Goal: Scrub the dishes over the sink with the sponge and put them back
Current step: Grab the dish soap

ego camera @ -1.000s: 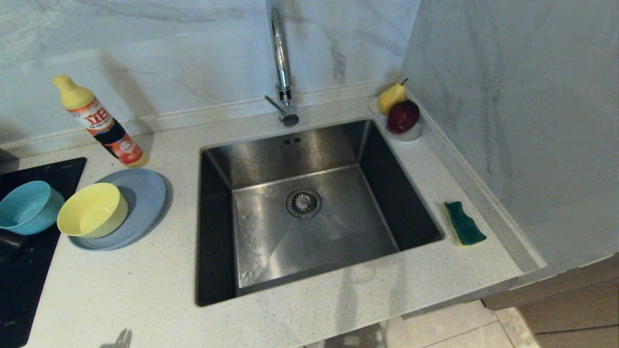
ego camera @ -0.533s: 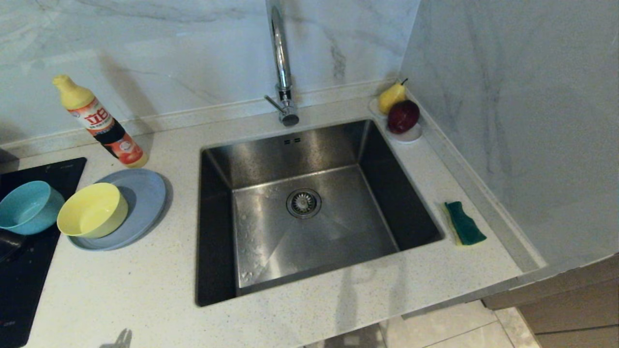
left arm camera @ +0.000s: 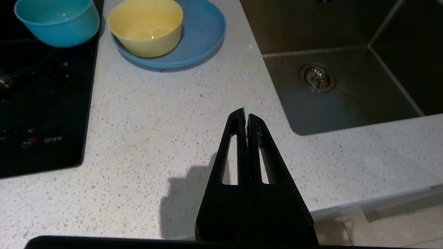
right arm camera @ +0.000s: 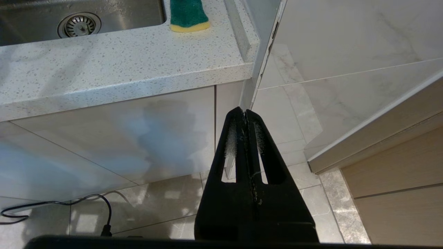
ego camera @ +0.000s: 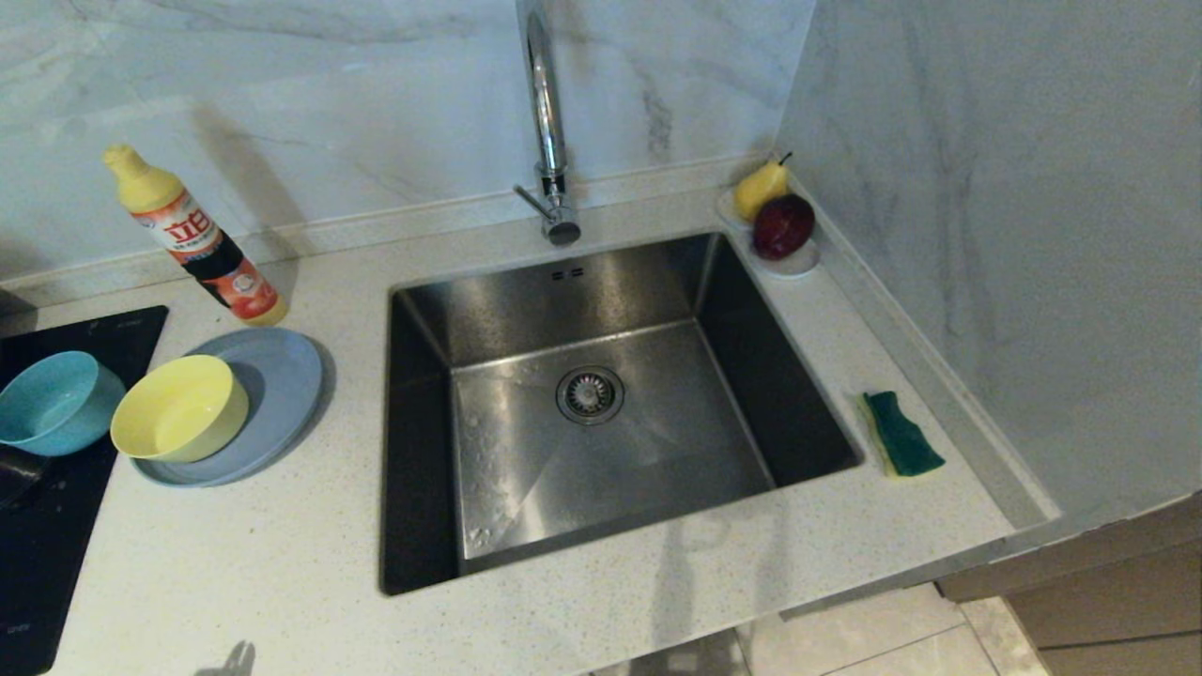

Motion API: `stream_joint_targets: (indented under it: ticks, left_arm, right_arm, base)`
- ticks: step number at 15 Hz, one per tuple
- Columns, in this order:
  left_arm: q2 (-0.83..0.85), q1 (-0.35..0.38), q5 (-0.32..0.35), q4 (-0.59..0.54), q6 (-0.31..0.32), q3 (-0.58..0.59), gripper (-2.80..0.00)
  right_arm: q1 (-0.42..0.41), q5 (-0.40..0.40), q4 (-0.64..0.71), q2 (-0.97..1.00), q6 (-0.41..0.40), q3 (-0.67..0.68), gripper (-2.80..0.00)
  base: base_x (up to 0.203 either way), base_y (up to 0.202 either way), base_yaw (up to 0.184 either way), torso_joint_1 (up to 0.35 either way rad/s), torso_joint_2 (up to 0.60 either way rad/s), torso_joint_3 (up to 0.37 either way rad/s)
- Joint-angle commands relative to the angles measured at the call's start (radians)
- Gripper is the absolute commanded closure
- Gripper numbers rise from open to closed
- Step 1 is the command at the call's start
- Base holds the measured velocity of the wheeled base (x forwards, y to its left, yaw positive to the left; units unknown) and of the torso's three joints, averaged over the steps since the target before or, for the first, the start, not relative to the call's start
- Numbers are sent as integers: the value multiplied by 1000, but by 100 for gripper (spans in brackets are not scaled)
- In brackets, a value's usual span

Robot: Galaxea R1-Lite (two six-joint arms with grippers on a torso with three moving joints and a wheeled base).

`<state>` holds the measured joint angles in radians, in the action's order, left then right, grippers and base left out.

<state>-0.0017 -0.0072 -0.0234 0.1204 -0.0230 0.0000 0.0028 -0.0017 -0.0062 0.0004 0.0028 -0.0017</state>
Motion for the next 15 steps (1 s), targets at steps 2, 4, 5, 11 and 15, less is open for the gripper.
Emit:
stream_joint_targets:
  ticks: [2,4,5,11,15]
  left_arm:
    - [2,0,-1,10,-6,40,0]
    - [2,1,-1,2,-6,40,0]
    - [2,1,-2,-4,-5,40,0]
    - [60,1,4,-226,-12,-229,0]
    - [440,1,4,-245,-78,-514,0]
  right_arm:
    - [0,0,-1,-2,0,0,0]
    - [0,0,-1,-2,0,0,0]
    - [0,0,-1,-1,0,0,0]
    - [0,0,0,-2,0,0,0]
    - [0,0,0,-2,0,0,0]
  base:
    - [0,0,0,0,0,0]
    - [0,0,0,0,0,0]
    - [0,0,0,0,0,0]
    - [0,0,0,0,0,0]
    - [0,0,0,0,0,0]
